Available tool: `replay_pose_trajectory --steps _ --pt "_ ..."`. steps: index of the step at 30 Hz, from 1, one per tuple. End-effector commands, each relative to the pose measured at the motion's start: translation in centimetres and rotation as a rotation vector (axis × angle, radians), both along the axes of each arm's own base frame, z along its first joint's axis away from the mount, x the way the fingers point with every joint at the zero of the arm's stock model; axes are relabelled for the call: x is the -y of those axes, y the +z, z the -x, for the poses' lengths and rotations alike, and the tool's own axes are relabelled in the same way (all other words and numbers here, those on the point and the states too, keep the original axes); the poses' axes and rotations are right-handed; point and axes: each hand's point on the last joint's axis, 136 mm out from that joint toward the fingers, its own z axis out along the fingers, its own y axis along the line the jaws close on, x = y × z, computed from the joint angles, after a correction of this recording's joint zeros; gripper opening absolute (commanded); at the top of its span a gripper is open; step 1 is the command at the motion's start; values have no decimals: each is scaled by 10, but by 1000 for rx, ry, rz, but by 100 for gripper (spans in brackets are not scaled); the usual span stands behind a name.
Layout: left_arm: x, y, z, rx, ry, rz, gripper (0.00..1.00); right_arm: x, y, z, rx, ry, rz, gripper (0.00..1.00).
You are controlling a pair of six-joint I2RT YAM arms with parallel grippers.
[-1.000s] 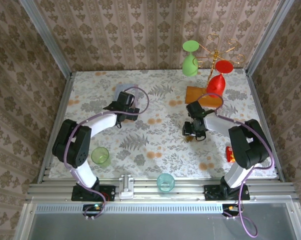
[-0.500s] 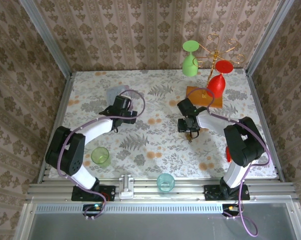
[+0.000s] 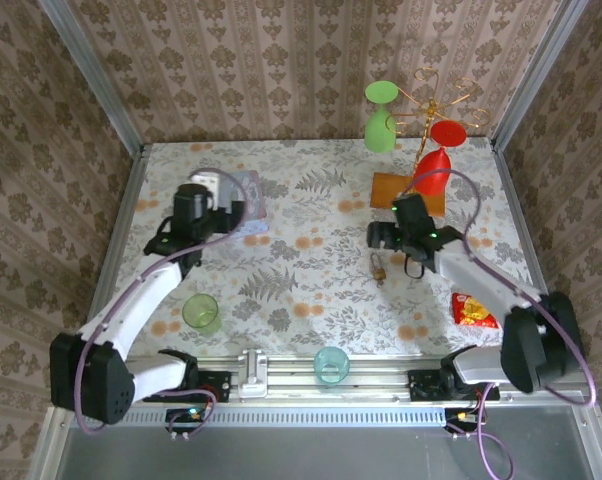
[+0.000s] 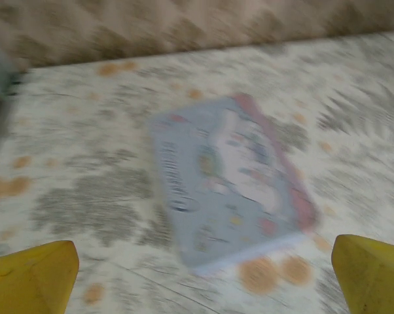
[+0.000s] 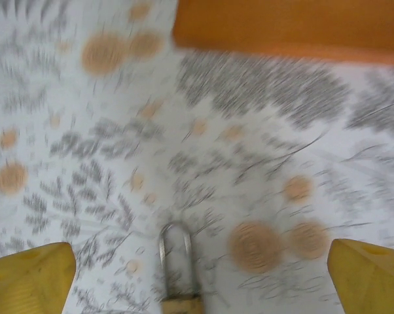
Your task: Unlock the padlock with the key
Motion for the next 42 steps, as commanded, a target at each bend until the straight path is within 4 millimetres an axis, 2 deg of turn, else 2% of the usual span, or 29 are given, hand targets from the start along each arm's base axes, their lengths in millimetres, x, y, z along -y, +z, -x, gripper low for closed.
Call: replay_pose_trajectory --steps 1,3,7,12,15,16,21,25,27,42 --pt "-49 -28 -6 -8 131 -43 100 41 19 -8 128 -89 57 100" --pt "-70 -36 -7 32 194 -62 100 60 22 -8 165 -126 91 100" --pt "-95 -56 -8 95 261 -147 100 81 16 -10 294 -118 207 100" --pt "-100 -84 -11 122 199 -206 100 99 8 -13 427 -159 195 100" --pt "-107 -104 -17 132 191 -76 100 101 5 -18 514 -162 162 100" --pt "-109 -102 -22 140 194 -57 100 101 2 -20 521 -154 176 100" --pt "-91 -116 -35 119 94 -25 100 101 -7 -32 552 -125 197 100" --pt "-86 -123 -31 145 81 -44 100 98 -33 -41 527 -105 196 100" --pt "-88 -122 -27 210 87 -43 100 102 -33 -44 508 -127 202 100" --pt "-89 -125 -28 186 100 -58 100 101 -35 -47 485 -115 198 100"
